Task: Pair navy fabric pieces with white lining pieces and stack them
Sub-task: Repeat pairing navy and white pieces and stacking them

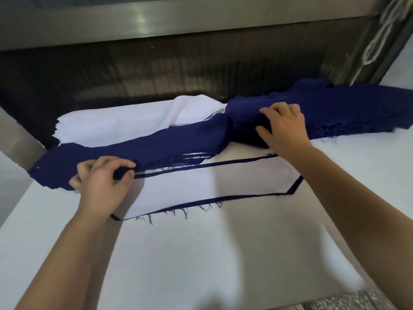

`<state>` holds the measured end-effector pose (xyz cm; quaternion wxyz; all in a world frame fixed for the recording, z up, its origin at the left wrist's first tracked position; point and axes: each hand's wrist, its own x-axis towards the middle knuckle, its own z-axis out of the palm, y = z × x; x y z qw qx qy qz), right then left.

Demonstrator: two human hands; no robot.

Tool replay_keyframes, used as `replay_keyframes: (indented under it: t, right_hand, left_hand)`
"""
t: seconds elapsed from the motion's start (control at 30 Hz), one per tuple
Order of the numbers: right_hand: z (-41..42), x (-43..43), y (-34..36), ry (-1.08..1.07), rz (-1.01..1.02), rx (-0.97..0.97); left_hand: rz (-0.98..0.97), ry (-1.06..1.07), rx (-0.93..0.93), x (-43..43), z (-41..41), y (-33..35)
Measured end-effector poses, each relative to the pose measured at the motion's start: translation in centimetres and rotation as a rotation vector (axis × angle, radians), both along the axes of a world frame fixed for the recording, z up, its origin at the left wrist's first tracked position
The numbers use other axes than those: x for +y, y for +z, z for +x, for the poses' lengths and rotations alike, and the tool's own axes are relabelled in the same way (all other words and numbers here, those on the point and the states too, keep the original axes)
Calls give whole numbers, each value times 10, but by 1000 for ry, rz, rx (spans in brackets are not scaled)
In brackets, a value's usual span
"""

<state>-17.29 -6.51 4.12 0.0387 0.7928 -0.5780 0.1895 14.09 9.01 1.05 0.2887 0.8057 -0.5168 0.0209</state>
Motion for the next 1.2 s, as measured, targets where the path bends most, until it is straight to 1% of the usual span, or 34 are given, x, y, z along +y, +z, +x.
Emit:
replay_keyframes:
  t: [0.07, 0.13, 0.27, 0.33, 0.43, 0.53, 0.67, 0.7, 0.77, 0.93, 1.03, 1.13, 1.2]
  right_hand:
    - [4, -8, 10, 4, 56, 145]
    - [4, -13, 18, 20, 68, 183]
    - [1, -17, 25, 62, 91, 93]
    - [1, -17, 27, 46, 97, 44]
    - [0, -17, 27, 3, 49, -11]
    - [-2, -17, 24, -41, 39, -179]
    - [-6, -20, 15, -62, 135, -617]
    - [-5, -20, 12, -65, 147, -689]
    - [-3, -21, 8, -73, 137, -742]
    - [2, -20, 6, -119, 72, -656]
    - [10, -9, 9, -111, -120, -545]
    - [24, 10, 11, 5, -313, -401]
    - [40, 27, 11, 145, -395, -340]
  left_hand:
    - [3, -8, 19, -8, -6, 2]
    - [1, -14, 35, -18, -14, 2]
    - [21, -27, 70, -31, -25, -3]
    - [18, -27, 70, -32, -27, -7]
    - [5, -25, 71, -31, -30, -12]
    - [17, -32, 53, -29, -32, -16]
    - [28, -11, 57, -30, -34, -14]
    - [35, -6, 56, -30, -34, -13]
    - [44, -10, 55, -29, -34, -13]
    - [20, -21, 85, -26, -34, -16]
    - [-9, -35, 100, -26, -36, -17]
    - [-76, -109, 124, -24, -41, -16]
    - [-144, -231, 168, -21, -45, -14]
